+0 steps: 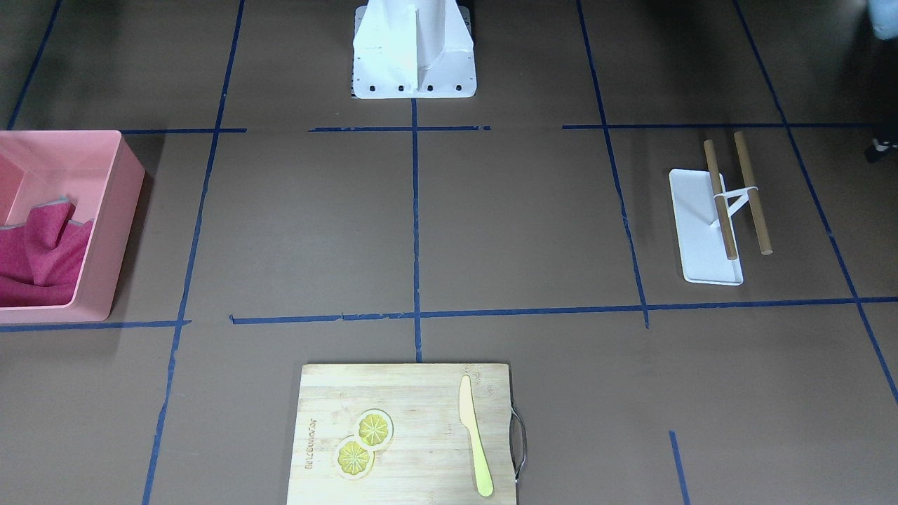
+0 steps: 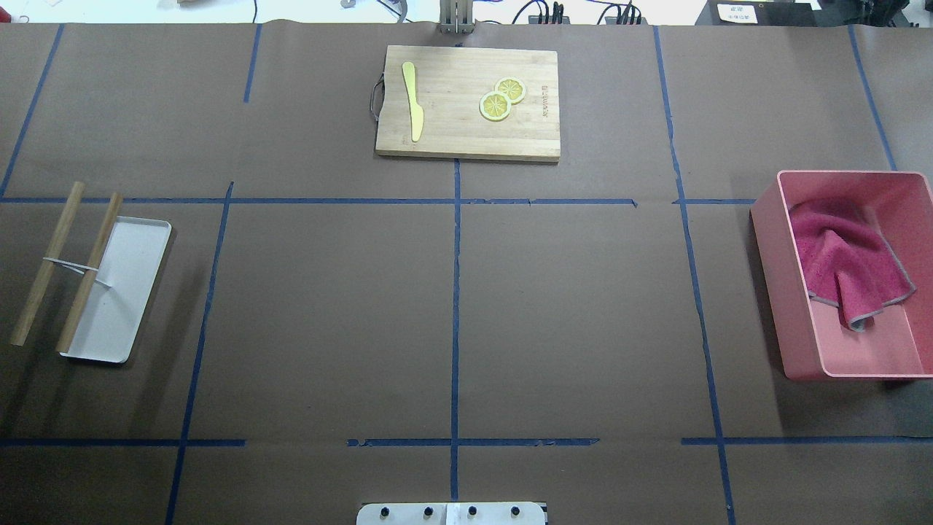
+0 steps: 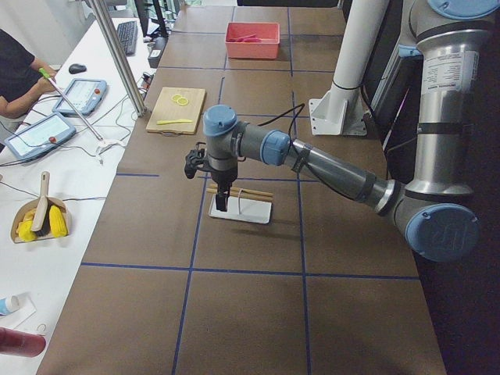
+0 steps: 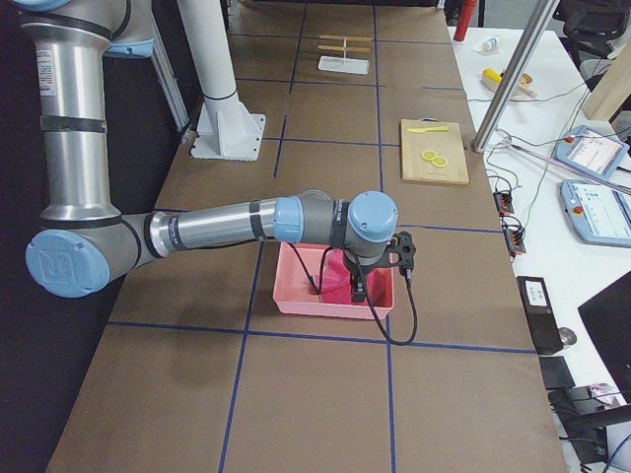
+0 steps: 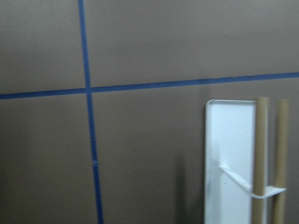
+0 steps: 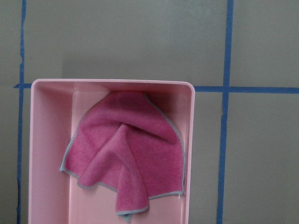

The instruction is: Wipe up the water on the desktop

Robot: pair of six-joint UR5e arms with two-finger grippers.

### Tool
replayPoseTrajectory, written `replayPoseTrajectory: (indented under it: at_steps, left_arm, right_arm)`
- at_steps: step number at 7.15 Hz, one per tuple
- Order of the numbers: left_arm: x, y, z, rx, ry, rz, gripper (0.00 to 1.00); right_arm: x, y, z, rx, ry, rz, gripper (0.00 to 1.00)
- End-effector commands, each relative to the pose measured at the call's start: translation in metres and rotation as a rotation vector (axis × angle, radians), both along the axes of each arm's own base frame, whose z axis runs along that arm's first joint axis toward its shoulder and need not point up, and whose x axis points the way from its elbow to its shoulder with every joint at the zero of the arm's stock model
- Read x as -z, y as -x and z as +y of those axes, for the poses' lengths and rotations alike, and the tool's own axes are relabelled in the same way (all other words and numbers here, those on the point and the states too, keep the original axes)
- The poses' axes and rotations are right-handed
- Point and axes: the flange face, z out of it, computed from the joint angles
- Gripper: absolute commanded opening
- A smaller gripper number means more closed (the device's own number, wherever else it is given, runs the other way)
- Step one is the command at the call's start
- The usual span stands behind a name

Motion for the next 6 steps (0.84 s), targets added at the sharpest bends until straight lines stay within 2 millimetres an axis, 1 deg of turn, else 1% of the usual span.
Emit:
replayPoseTrajectory:
  at_steps: [1,2,3,5,6]
  left_arm:
    - [-0.072,0.025,0.003,-0.029,0.059,0.013,1.0]
    - [-0.082,0.033,0.005,-0.012,0.08,0.013,1.0]
    - [-0.089,0.043,0.009,0.008,0.094,0.014,1.0]
    - [-0.092,0.067,0.017,0.043,0.07,0.021,1.0]
    - [-0.096,0.067,0.021,0.041,0.072,0.021,1.0]
  right_arm:
    - [-0.005,-0.007,-0.001,-0.012,-0.015,-0.005,1.0]
    - [-0.008,-0.007,-0.002,-0.014,-0.015,0.005,1.0]
    - [-0.015,-0.007,0.003,-0.014,-0.005,0.006,1.0]
    - [-0.018,-0.008,0.003,-0.013,-0.001,0.027,1.0]
    - [-0.022,-0.009,0.004,-0.012,0.003,0.045,1.0]
